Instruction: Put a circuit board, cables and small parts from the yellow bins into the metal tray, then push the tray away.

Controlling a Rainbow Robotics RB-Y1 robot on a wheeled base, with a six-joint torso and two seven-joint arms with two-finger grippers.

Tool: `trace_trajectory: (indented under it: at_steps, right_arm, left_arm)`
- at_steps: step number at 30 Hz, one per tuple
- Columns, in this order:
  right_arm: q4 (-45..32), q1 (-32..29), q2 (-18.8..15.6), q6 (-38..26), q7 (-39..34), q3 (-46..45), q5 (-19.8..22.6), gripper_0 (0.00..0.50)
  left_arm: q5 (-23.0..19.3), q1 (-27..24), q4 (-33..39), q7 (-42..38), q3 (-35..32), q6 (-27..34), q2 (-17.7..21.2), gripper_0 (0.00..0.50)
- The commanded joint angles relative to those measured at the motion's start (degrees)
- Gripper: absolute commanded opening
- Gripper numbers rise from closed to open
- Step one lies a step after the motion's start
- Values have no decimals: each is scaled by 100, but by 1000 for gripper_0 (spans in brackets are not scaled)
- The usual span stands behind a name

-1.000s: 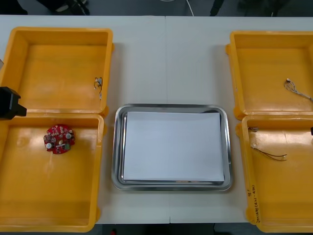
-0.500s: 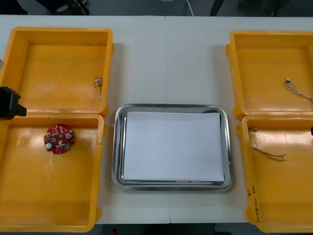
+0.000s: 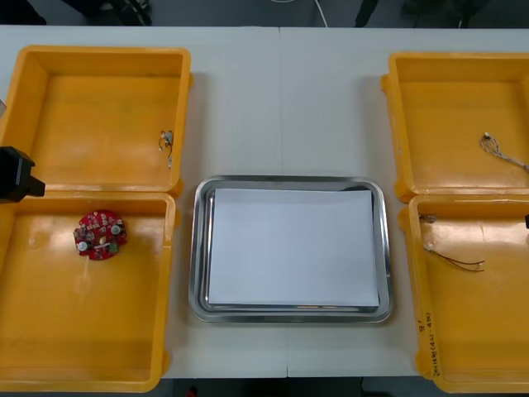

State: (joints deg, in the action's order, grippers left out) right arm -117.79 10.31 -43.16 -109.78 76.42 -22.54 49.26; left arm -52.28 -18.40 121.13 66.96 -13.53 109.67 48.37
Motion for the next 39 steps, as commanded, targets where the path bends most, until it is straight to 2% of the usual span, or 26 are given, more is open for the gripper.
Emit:
trace_trajectory:
  at_steps: [1,39]
  right_arm:
    - [-34,-82,-255,-22,145,-146,31,500]
    - [-34,-82,-255,-22,145,-146,31,500]
  left_arm:
    - [-1,56,157,476,-185,33,269,500]
    - [-1,56,157,476,-185,33,269,500]
